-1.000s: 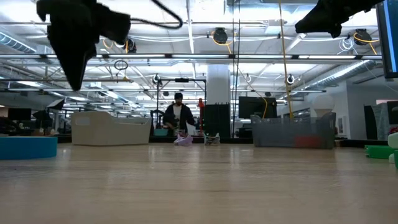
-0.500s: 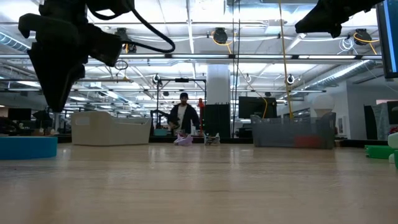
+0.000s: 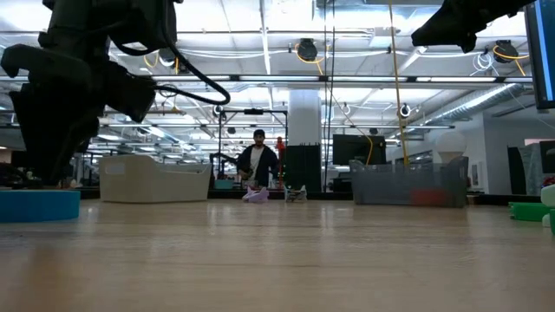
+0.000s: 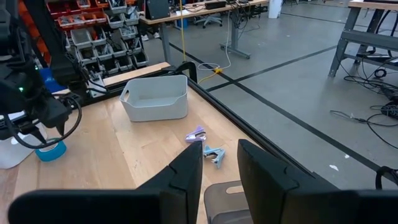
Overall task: Pick and place Stapler, Stapler remover, tape
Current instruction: Put the light blue tape into the black bin
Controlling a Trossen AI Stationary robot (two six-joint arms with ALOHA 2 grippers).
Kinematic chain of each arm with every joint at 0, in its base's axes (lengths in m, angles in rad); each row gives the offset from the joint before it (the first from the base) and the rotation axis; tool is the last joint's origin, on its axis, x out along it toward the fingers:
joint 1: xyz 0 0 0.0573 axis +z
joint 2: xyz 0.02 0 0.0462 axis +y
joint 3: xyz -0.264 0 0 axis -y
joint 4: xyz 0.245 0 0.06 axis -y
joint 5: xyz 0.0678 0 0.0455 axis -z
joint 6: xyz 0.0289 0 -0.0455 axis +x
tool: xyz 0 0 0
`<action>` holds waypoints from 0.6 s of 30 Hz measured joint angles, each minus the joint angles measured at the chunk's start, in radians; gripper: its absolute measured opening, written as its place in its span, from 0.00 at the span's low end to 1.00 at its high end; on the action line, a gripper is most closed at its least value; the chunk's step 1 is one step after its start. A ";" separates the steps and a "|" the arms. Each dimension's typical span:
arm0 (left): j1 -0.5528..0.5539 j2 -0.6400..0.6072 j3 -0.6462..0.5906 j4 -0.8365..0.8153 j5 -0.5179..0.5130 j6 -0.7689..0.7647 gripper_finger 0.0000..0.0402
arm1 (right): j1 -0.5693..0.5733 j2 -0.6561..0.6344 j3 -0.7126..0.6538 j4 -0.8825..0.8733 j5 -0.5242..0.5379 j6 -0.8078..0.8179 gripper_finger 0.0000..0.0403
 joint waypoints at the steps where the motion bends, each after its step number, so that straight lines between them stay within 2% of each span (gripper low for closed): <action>1: 0.000 0.000 0.000 0.000 -0.011 0.008 0.50 | 0.000 0.000 0.000 0.000 0.001 0.000 0.23; 9: 0.000 0.000 0.000 0.000 -0.080 0.080 0.50 | 0.000 0.000 0.000 0.000 0.003 0.001 0.23; 18: 0.001 0.000 -0.027 0.008 -0.100 0.090 0.50 | 0.000 0.000 0.000 0.000 0.003 0.026 0.23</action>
